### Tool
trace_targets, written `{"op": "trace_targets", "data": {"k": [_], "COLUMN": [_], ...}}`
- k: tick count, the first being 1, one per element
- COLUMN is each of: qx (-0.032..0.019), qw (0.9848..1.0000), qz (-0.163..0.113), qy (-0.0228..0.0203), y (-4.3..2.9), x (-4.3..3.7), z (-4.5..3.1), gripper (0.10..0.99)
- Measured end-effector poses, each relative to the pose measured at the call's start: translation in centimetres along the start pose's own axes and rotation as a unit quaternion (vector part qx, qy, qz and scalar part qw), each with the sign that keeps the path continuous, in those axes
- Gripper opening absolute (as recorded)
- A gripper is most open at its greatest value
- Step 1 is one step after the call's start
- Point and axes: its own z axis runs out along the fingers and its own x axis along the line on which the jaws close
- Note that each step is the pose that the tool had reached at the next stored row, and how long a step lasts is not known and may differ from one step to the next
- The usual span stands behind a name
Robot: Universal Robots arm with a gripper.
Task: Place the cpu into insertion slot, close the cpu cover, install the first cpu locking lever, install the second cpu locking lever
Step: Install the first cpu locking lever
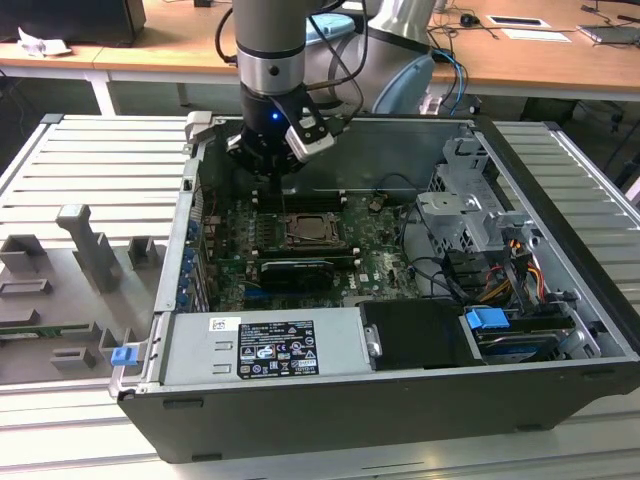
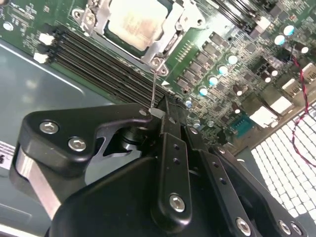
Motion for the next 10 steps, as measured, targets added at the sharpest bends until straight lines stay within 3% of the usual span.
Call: {"op": "trace_targets", "data": {"k": [10], "qx": [0.0034], "qw": [1.0], "qz": [0.0], "qy": [0.0002], "y": [-0.16], "x": [-2.17], "z": [0.23], "gripper": [0.106]}}
